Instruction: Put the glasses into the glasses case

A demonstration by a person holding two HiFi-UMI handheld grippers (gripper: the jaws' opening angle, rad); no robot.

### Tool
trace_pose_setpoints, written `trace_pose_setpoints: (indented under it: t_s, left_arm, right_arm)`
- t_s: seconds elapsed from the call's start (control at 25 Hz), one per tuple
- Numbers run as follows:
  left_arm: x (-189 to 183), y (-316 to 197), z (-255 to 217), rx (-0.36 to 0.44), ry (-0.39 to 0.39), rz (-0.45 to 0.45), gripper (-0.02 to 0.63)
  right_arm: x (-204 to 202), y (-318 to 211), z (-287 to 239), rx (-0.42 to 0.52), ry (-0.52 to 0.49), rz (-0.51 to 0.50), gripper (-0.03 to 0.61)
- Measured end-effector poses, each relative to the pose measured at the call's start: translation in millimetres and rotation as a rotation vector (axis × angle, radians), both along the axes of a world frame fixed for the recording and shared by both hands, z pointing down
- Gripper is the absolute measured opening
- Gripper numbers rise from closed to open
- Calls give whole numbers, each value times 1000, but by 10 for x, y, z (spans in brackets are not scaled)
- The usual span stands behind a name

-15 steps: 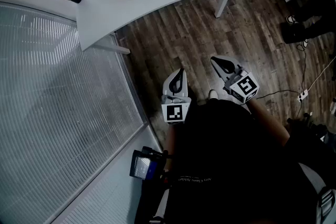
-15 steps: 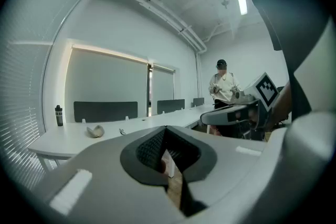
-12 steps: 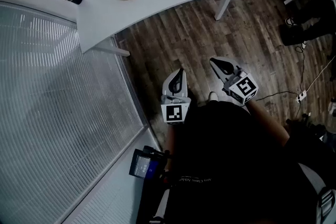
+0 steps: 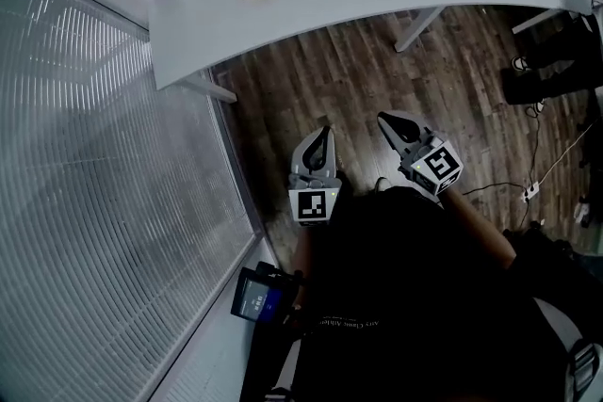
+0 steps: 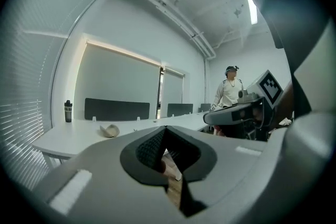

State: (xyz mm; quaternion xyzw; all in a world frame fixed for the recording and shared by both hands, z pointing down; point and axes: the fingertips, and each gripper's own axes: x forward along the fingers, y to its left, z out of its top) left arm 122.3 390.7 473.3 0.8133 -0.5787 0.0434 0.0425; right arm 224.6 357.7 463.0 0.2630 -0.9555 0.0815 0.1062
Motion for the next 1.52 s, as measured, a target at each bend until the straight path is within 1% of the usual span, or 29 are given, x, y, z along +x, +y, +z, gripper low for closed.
trace_pose_setpoints:
  t_s: [0.08,0.16,0.24,0.32,0.4,0.48,0.6,0.72,0.8,0.88,1.0,1.08,1.16,1.28,1.44,1.52]
  left_arm:
    - [-202,-21,65,-42,18,-20,7]
    - [-341,-24,112,-89,72,-42,6]
    - [-409,-18,162,-111,94,-46,6]
    - [-455,-28,206,-113,104,-60,6]
    - [-476,-49,249,-110,98,-73,6]
    - [-495,-118,289,-105,62,-78,6]
    - [-524,-233,252,-105,67,-105,6]
    - [-490,-280,223,-132,80,-121,6]
    - [-453,-361,238,-147,72,-128,7]
    - [-379,-472,251,-145,59,-118,6]
    - [-196,-608,294,-127,34,-62,6]
    - [-92,-690,338,-140,3,-39,7]
    - [-15,-801,317,-152,-17,-31,6]
    - [52,-978,331,-144,-52,-17,6]
    - [193,-1215,331,-160,-54,-11,7]
    - [247,-1306,357,-164,-90,0,6]
  right_arm:
    - [-187,-68,-37,-1,3,4,8]
    - [-349,-82,-90,12,8,3,8]
    - [-456,-39,-131,28,14,-14,8]
    - [-499,-3,-121,28,13,-31,8]
    - [-495,-8,-66,8,4,-37,8]
    - [-497,-89,-31,-17,-16,-35,8]
    - [-559,-272,-103,-17,-52,-45,8]
    - [-592,-376,-159,-23,-72,-62,8]
    - [-540,-445,-123,-24,-74,-74,8]
    - [-458,-531,-49,-22,-70,-77,8]
    - [-331,-663,13,-47,-82,-51,8]
    - [-226,-767,41,-56,-89,-34,8]
    - [-114,-890,80,-58,-96,-20,8]
    - [30,-1101,126,-63,-110,5,8]
    - [244,-1405,169,-62,-124,36,8]
    - [333,-1556,197,-63,-132,47,8]
